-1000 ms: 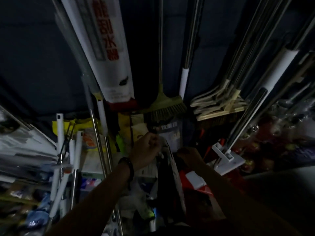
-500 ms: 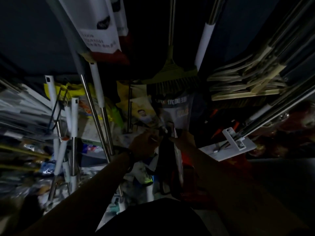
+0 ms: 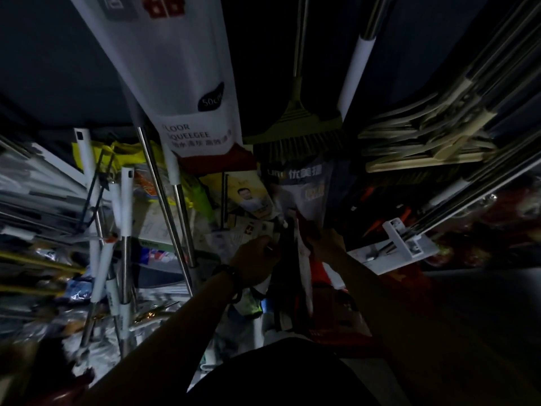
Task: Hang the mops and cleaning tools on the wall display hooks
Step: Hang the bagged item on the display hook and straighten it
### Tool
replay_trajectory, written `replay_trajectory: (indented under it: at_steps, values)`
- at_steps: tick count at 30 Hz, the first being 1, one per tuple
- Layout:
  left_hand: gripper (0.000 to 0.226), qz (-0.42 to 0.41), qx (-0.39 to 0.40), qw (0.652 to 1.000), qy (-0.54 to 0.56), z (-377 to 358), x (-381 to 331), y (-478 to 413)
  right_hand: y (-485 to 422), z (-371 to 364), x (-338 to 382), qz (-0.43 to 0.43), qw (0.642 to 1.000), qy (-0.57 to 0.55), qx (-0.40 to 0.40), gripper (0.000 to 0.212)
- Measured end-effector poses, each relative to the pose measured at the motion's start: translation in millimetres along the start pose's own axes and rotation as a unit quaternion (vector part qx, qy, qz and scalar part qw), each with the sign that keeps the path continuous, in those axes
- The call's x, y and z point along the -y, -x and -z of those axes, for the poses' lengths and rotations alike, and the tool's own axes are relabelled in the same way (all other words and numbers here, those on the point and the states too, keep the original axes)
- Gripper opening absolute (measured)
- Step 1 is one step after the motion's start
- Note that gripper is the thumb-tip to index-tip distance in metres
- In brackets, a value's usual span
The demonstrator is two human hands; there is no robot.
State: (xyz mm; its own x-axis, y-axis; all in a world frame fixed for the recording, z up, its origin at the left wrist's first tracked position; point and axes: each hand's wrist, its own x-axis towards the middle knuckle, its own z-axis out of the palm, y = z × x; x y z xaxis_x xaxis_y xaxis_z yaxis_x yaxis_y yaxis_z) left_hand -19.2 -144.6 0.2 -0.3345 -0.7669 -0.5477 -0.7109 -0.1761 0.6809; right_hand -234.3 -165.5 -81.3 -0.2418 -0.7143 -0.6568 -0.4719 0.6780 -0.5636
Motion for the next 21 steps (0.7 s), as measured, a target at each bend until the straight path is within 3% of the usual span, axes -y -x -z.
replay_trajectory:
  at_steps: [4, 8, 10, 16, 18, 19, 21]
  values:
    - [0.033, -0.023, 0.014, 0.999, -0.033, -7.1, -7.9, 9.6, 22.6, 22.8, -21.5, 0.026, 0.999, -0.034, -0.021, 0.030]
    - [0.013, -0.064, 0.016, 0.996, -0.058, -12.0, -13.0, 22.8, 62.1, 51.3, -9.5, 0.067, 0.997, -0.037, -0.024, 0.040]
    - [0.015, -0.078, 0.018, 0.995, -0.057, -13.3, -14.5, 30.1, 85.7, 62.7, 9.6, 0.086, 0.995, -0.022, -0.041, 0.038]
    - [0.105, -0.137, -0.021, 0.990, -0.028, -13.7, -17.8, 53.9, 168.9, 66.4, 67.3, 0.196, 0.978, -0.020, -0.071, 0.034]
    - [0.123, -0.149, -0.049, 0.987, 0.024, -11.9, -24.0, 65.0, 195.6, 57.2, 86.7, 0.235, 0.969, -0.031, -0.068, 0.028]
    - [0.121, -0.168, -0.057, 0.983, 0.057, -11.1, -29.7, 73.5, 205.6, 52.5, 95.4, 0.257, 0.964, -0.036, -0.064, 0.028]
    - [0.089, -0.219, -0.083, 0.966, 0.110, -9.0, -35.5, 86.8, 222.4, 46.9, 111.2, 0.297, 0.953, -0.022, -0.055, 0.032]
